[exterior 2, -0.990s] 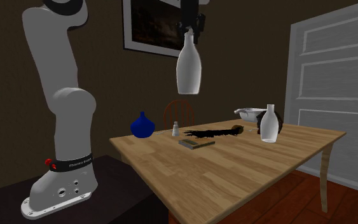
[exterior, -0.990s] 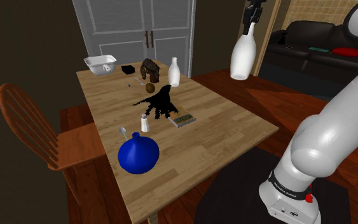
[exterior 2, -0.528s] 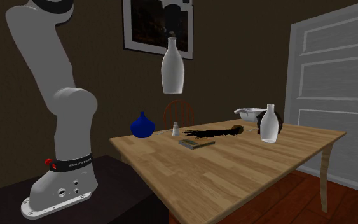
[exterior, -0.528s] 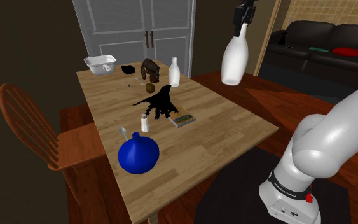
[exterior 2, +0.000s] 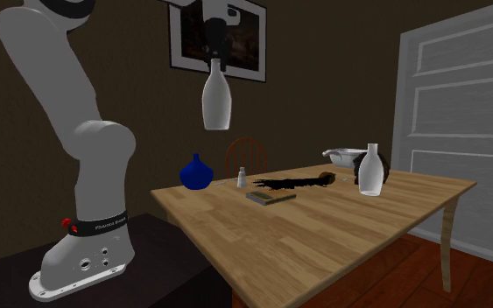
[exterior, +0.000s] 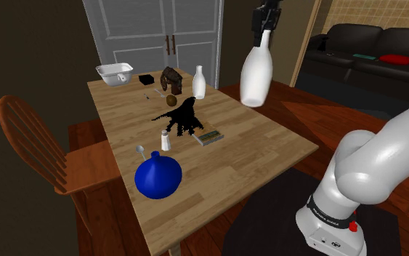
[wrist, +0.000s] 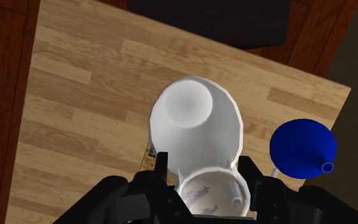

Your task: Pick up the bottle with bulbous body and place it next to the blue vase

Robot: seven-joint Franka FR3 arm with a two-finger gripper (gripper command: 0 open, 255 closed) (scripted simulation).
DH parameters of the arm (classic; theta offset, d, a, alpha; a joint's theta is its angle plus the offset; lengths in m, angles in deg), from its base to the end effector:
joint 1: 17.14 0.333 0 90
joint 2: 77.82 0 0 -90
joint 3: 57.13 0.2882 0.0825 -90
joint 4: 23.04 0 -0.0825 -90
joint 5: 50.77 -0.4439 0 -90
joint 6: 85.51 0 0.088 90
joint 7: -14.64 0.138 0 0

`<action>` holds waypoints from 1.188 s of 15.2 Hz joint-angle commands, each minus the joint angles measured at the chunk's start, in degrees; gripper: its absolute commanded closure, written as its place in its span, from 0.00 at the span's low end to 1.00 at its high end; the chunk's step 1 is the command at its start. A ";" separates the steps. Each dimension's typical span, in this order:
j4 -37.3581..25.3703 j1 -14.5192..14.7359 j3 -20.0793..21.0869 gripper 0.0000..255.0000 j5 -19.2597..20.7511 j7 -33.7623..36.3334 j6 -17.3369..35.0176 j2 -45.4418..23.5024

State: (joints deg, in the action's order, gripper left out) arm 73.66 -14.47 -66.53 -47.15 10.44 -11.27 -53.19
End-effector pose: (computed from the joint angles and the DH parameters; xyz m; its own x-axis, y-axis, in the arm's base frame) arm 0.4408 -0.0810 0.7064 0.9983 -0.0488 0.0325 -0.0486 -0.9988 -0.0055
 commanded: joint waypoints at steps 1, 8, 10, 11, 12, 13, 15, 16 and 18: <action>-0.08 0.77 2.30 1.00 -0.92 3.22 -0.06 -0.14; -0.69 3.40 9.88 1.00 -3.84 13.65 0.16 -1.12; -1.45 4.15 12.02 1.00 -4.59 16.61 0.26 -1.97; -1.94 4.53 13.09 1.00 -4.94 18.09 0.31 -2.48; -2.50 4.91 14.16 1.00 -5.26 19.57 0.36 -3.06; -3.12 5.29 15.23 1.00 -5.56 21.06 0.40 -3.71; -4.59 6.06 17.37 1.00 -6.05 24.04 0.48 -5.19; -5.44 6.45 18.44 1.00 -6.23 25.54 0.52 -6.03; -7.36 7.24 20.60 1.00 -6.48 28.56 0.55 -7.92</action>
State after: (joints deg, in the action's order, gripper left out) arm 67.66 -7.61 -47.06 -53.55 37.37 -10.78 -59.75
